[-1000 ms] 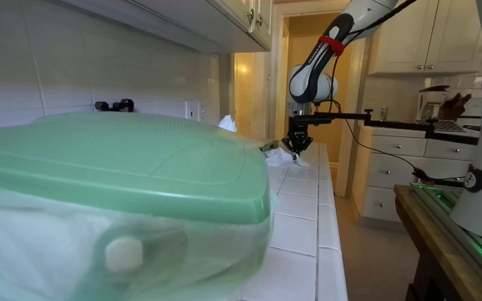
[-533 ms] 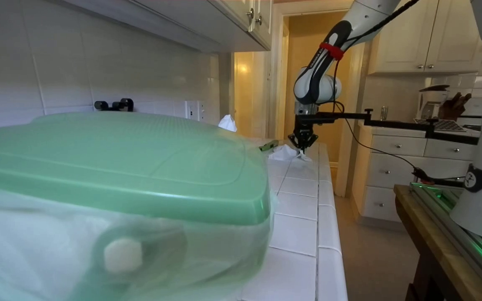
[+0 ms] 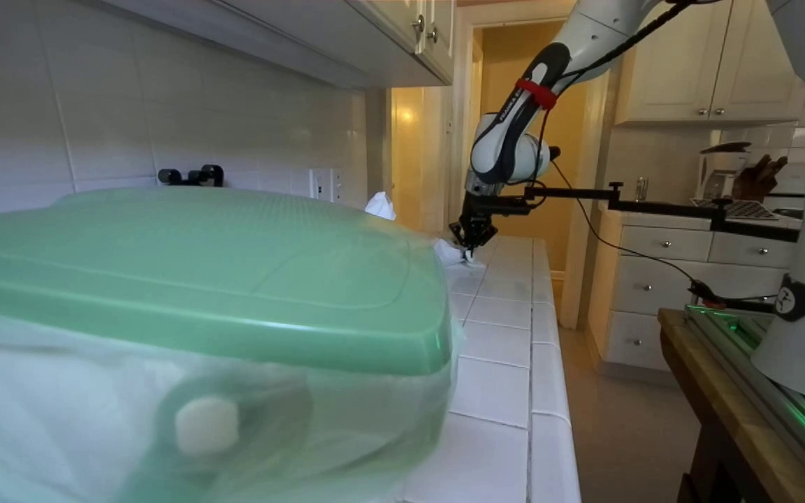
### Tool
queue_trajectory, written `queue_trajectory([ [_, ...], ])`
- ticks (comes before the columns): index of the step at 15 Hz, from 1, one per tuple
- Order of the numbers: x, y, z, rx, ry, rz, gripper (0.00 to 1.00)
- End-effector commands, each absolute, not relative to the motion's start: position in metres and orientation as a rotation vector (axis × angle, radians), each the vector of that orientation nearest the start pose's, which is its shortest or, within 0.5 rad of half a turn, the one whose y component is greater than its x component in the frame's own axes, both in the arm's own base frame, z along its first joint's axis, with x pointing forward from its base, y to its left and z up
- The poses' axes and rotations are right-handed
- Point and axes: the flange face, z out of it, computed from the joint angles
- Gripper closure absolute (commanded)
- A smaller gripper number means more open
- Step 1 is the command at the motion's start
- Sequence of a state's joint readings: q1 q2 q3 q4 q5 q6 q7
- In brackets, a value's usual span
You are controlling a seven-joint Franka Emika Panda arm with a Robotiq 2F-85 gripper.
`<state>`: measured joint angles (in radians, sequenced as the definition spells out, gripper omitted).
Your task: Use the cloth to wipe the table
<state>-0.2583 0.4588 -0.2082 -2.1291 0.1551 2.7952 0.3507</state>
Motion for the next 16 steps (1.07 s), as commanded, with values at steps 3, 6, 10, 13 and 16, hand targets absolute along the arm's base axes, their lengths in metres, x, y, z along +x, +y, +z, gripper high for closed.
queue_trajectory([
  [3, 0.516, -0.246, 0.212, -2.782, 1.253, -0.217, 1.0],
  [6, 0.495, -0.238, 0.212, -2.757, 1.175, -0.039, 1.0],
  [10, 0.471, -0.261, 0.206, -2.724, 1.247, 0.132, 1.0],
  [13, 0.463, -0.296, 0.202, -2.724, 1.373, 0.107, 1.0],
  [16, 0.466, -0.32, 0.2, -2.736, 1.438, 0.023, 1.0],
])
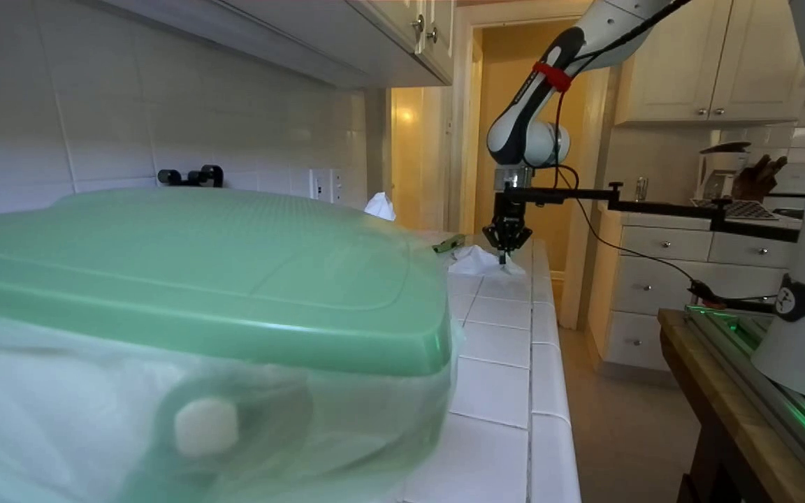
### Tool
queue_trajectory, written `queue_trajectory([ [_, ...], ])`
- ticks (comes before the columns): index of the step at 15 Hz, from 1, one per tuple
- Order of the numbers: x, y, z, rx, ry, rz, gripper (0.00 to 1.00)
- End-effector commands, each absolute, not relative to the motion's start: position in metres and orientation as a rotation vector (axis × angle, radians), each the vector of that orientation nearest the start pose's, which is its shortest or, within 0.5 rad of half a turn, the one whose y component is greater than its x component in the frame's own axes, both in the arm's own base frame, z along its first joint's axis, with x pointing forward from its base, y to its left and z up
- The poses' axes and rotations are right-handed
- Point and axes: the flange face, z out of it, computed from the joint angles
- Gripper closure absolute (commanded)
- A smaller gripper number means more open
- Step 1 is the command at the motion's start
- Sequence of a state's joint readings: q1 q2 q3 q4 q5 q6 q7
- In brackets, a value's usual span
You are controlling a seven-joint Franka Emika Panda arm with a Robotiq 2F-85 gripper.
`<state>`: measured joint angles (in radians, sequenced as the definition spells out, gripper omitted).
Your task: Use the cloth to wipe the table
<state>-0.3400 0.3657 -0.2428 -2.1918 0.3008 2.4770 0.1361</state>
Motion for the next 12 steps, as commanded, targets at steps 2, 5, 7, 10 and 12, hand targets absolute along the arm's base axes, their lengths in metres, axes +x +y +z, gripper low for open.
queue_trajectory([
  [2, 0.478, -0.323, 0.203, -2.75, 1.435, -0.091, 1.0],
  [5, 0.499, -0.321, 0.207, -2.776, 1.425, -0.277, 1.0],
  [7, 0.508, -0.316, 0.208, -2.788, 1.41, -0.326, 1.0],
  [10, 0.506, -0.318, 0.22, -2.778, 1.426, -0.331, 1.0],
  [12, 0.501, -0.322, 0.237, -2.757, 1.46, -0.345, 1.0],
])
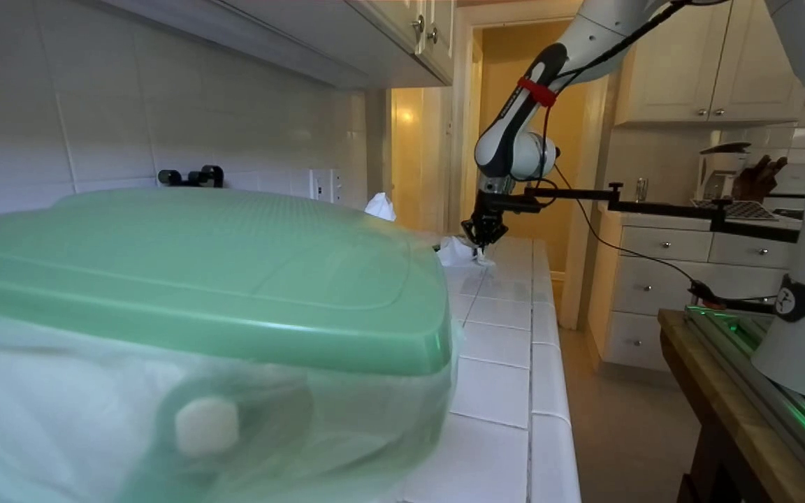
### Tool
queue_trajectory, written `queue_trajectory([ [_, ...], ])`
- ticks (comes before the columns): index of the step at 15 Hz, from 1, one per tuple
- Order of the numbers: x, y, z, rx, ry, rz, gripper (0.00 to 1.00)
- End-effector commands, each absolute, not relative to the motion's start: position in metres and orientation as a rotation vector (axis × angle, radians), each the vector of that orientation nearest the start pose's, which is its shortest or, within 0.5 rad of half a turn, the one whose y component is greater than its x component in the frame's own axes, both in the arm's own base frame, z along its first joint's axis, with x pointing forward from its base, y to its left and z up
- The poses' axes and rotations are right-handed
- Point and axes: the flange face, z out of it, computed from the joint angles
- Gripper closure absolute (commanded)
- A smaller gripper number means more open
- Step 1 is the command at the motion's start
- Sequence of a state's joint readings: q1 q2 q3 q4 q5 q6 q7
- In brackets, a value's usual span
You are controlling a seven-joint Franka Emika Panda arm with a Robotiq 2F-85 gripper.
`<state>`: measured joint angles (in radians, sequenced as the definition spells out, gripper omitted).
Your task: Use the cloth to wipe the table
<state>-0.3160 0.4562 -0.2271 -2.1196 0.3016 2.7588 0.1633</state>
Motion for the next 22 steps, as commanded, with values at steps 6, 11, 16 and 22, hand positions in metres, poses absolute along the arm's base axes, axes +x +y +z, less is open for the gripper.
queue_trajectory([
  [6, 0.516, -0.343, 0.318, -2.69, 1.491, -0.57, 1.0],
  [11, 0.561, -0.34, 0.334, -2.681, 1.426, -0.713, 1.0],
  [16, 0.607, -0.322, 0.308, -2.7, 1.334, -0.755, 1.0],
  [22, 0.636, -0.315, 0.272, -2.709, 1.281, -0.73, 1.0],
])
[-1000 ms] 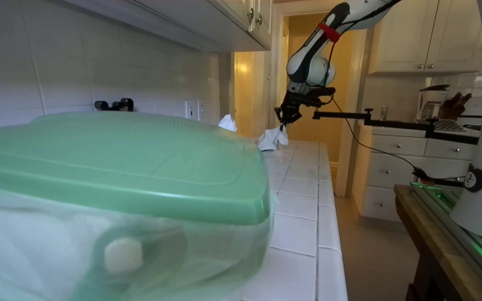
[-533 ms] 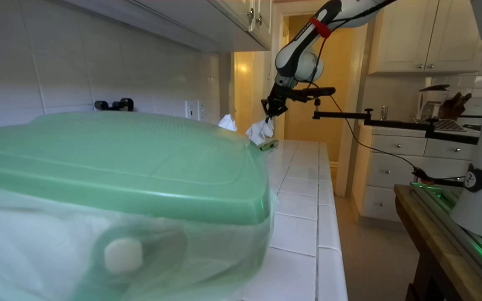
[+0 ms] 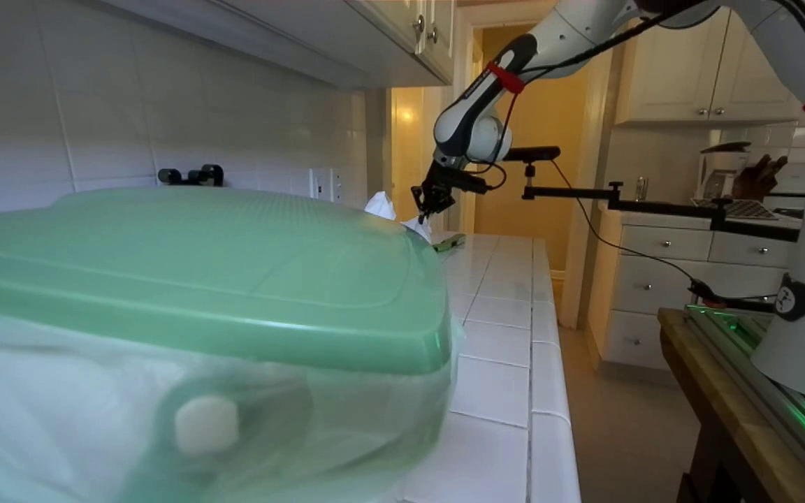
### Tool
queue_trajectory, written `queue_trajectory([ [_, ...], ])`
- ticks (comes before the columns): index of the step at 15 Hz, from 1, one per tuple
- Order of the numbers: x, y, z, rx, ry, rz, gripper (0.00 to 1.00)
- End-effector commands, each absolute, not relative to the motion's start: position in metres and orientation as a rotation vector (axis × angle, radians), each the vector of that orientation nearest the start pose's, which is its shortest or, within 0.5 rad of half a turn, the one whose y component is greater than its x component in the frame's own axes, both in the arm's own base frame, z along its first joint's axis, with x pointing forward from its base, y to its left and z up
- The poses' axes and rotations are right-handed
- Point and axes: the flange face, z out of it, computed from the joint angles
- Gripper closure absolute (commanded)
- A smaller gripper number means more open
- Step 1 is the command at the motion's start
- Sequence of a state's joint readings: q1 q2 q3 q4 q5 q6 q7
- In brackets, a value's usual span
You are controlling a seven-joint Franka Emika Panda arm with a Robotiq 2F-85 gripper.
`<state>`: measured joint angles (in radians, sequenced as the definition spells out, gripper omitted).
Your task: Use the cloth to wipe the table
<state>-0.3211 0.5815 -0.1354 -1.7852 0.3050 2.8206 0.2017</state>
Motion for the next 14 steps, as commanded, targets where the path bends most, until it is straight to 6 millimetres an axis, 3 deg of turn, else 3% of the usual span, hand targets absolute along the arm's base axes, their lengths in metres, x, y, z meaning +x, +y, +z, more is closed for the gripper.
queue_trajectory([
  [1, 0.638, -0.313, 0.267, -2.714, 1.276, -0.721, 1.0],
  [6, 0.644, -0.308, 0.247, -2.736, 1.241, -0.687, 1.0],
  [7, 0.644, -0.309, 0.247, -2.742, 1.238, -0.687, 0.74],
  [8, 0.643, -0.309, 0.249, -2.745, 1.234, -0.687, 0.72],
  [10, 0.64, -0.308, 0.259, -2.773, 1.205, -0.714, 0.58],
  [14, 0.627, -0.295, 0.299, -2.831, 1.115, -0.793, 0.29],
])
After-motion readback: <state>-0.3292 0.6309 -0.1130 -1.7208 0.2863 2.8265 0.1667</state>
